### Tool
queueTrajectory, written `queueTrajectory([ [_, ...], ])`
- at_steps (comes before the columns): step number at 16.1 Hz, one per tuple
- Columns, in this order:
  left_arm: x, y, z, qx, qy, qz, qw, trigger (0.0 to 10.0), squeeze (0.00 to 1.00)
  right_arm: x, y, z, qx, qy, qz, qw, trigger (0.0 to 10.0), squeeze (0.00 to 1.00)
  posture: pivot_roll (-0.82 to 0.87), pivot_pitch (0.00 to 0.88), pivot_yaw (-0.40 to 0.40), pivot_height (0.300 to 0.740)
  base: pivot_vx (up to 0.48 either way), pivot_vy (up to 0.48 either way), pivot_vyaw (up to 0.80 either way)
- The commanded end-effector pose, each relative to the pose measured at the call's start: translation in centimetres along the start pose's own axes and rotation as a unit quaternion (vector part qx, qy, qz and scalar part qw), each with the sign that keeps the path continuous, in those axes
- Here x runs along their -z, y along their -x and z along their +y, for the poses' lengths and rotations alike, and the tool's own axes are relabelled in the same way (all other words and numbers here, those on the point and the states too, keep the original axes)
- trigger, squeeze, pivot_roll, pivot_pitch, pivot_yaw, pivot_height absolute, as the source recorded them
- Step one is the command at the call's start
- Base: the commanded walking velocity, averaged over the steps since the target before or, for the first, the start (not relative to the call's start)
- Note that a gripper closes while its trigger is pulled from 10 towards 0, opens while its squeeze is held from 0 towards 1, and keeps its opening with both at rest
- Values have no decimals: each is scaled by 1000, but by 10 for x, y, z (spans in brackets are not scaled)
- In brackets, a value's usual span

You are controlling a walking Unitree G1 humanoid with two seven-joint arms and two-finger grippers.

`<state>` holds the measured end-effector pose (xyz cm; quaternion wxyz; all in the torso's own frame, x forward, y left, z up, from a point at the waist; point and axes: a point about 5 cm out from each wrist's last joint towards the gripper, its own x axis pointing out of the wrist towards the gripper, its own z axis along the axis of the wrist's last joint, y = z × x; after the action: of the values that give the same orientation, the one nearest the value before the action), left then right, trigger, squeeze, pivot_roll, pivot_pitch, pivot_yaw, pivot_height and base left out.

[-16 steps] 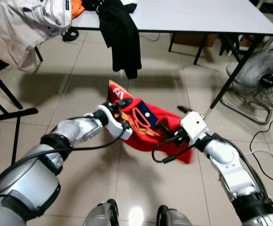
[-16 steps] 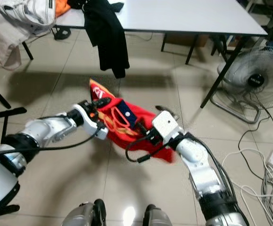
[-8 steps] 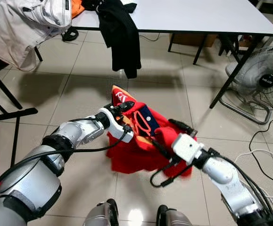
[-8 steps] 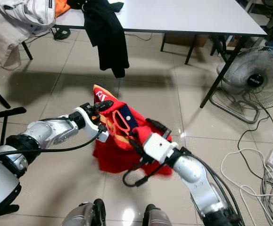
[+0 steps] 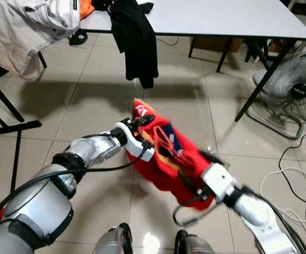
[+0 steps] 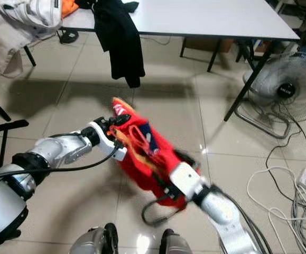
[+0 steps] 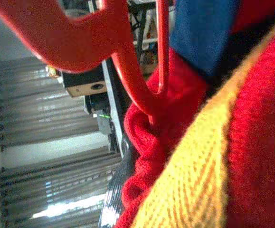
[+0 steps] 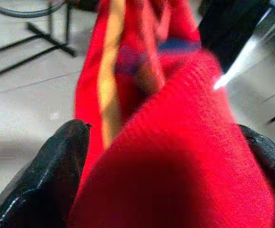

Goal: Hang hanger

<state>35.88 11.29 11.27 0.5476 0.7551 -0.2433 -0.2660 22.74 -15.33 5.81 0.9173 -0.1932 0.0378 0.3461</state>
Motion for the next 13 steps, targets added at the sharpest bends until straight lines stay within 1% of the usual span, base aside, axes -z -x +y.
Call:
queueTrajectory([
  [1,-1,-3,5,-8,4,-2,1000,10000,0,-7,4,-6,-25,-3,-3,1000,10000,0,-169,147,-16,740,0,0,0],
  [2,-1,-3,5,-8,2,-3,1000,10000,0,-12,11,-12,-56,28,6,998,10000,0,-173,143,-16,740,0,0,0],
  [3,-1,-3,5,-8,1,-4,1000,10000,0,-15,15,-15,-74,47,10,996,10000,0,-173,143,-16,740,0,0,0],
  [4,-1,-4,5,-8,0,-4,1000,10000,0,-21,24,-21,-110,72,23,991,10000,0,-181,134,-14,740,0,0,0],
  [5,-1,-4,5,-9,0,-3,1000,10000,0,-25,29,-26,-133,81,30,987,10000,0,-181,134,-14,740,0,0,0],
  [6,-1,-4,5,-11,0,-3,1000,10000,0,-25,31,-28,-156,99,41,982,10000,0,-186,128,-15,740,0,0,0],
  [7,-2,-5,5,-12,0,-3,1000,10000,0,-26,32,-28,-176,110,48,977,10000,0,-188,126,-17,740,0,0,0],
  [8,-2,-5,5,-12,0,-3,1000,10000,0,-27,32,-26,-182,112,48,976,10000,0,-189,126,-17,740,0,0,0],
  [10,-3,-4,4,-12,1,-2,1000,10000,0,-50,26,-28,-170,119,7,978,10000,0,-191,127,-21,740,0,0,0],
  [13,-4,-4,3,-11,1,-2,1000,10000,0,-55,19,-27,-164,137,-8,977,10000,0,-184,130,-26,740,0,0,0],
])
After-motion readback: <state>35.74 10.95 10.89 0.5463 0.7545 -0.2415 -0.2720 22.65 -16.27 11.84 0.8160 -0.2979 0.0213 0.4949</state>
